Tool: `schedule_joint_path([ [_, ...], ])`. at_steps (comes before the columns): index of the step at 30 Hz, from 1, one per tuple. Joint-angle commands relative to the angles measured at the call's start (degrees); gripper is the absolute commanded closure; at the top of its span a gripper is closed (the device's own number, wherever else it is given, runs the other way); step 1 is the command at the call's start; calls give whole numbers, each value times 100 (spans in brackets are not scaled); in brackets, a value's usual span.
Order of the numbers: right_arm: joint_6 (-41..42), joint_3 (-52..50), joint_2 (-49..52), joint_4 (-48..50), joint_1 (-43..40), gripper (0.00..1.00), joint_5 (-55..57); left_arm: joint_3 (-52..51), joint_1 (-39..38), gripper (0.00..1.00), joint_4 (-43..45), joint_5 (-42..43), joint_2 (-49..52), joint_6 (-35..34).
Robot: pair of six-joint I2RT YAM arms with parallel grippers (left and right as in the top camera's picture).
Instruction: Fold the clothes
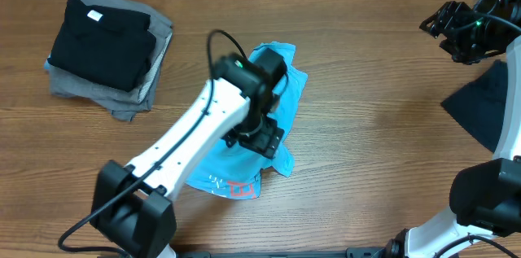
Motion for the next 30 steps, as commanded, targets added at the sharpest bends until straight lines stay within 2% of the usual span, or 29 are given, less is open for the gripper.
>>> schedule_joint_path([
  [1,26,15,-57,20,-7,34,48,-691,-240,11,496,-203,87,-568],
  [5,24,15,-57,20,-9,30,48,-1421,-341,18,1040,-492,90,-955],
  [7,26,15,-57,20,-9,30,48,-1679,-328,27,1270,-826,90,-1268],
  [8,24,15,-57,20,-9,30,50,-1733,-308,38,1314,-988,90,-1405],
  [11,22,15,-50,26,-9,30,48,-1606,-146,82,1001,-1364,66,-1779],
  [12,22,15,-39,24,-7,31,48,-1504,-59,92,748,-1526,52,-1921],
  [13,15,13,-28,22,17,31,48,-1340,74,96,354,-1792,33,-2155],
  [16,-254,-37,4,39,155,32,-7,-767,568,96,-774,-2566,-72,-2623],
  [18,-616,-138,26,90,323,33,-201,-374,944,96,-1272,-2857,-186,-2662],
  [20,-890,-356,35,245,575,38,-411,-17,1333,96,-1576,-3010,-315,-2660],
  [26,-990,-1519,35,1080,1563,39,-468,721,2385,94,-1692,-2789,-616,-2304],
  [30,-990,-2516,35,1888,2253,39,-468,835,2715,93,-1685,-2673,-660,-2162],
])
